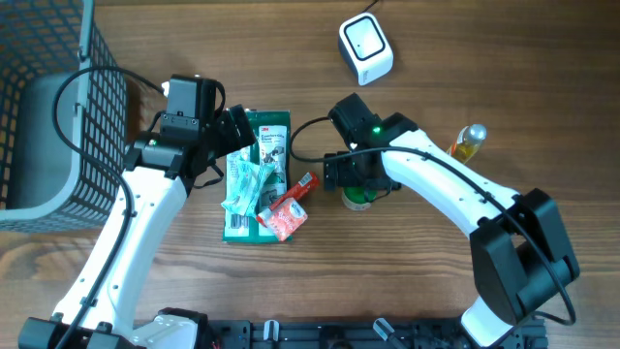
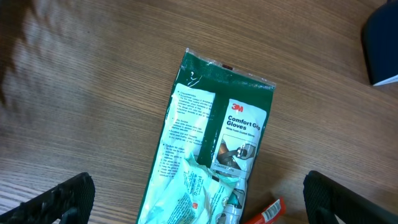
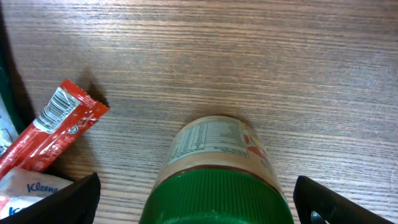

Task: Scan the item barcode
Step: 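Lower the right gripper around the green-lidded jar and close it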

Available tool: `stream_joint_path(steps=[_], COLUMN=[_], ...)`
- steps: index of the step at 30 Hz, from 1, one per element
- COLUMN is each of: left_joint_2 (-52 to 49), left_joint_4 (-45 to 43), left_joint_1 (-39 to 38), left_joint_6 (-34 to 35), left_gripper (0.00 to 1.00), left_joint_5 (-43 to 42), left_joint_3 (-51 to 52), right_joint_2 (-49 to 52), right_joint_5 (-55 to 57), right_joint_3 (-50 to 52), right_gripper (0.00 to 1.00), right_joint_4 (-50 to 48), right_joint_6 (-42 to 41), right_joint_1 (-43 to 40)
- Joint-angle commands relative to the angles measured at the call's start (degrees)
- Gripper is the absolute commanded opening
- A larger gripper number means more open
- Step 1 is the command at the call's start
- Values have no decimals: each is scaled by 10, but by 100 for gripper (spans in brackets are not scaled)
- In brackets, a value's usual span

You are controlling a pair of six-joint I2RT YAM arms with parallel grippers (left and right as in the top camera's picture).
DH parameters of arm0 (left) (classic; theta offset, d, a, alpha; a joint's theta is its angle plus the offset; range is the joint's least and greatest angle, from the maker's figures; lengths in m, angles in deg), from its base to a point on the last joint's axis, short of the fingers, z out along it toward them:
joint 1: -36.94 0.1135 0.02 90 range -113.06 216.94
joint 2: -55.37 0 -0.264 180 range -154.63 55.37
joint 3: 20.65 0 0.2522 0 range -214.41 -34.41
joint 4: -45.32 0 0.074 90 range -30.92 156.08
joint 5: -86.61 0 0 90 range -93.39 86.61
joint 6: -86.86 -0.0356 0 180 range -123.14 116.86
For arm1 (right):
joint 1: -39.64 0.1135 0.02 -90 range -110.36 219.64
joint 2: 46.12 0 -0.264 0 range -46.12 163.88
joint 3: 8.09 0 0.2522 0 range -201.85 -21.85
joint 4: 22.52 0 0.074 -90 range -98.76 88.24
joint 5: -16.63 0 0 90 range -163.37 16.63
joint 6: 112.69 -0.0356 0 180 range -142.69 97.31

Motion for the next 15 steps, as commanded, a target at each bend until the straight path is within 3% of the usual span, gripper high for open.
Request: stream_joint_path(steps=[1,15], left_joint_2=[1,0], left_joint_4=[-1,-1], left_joint_1=[2,2], left_joint_6=[-5,-5], left_gripper=[100,100], left_joint_5=[6,6], left_joint_3=[0,0], right_joint_2=[-11,-11], right_joint_5=[7,7], right_joint_3=[4,5], right_gripper=[100,100], right_joint_4=[-4,20], right_joint_6=[-2,33], right_joint_1=[-1,-1])
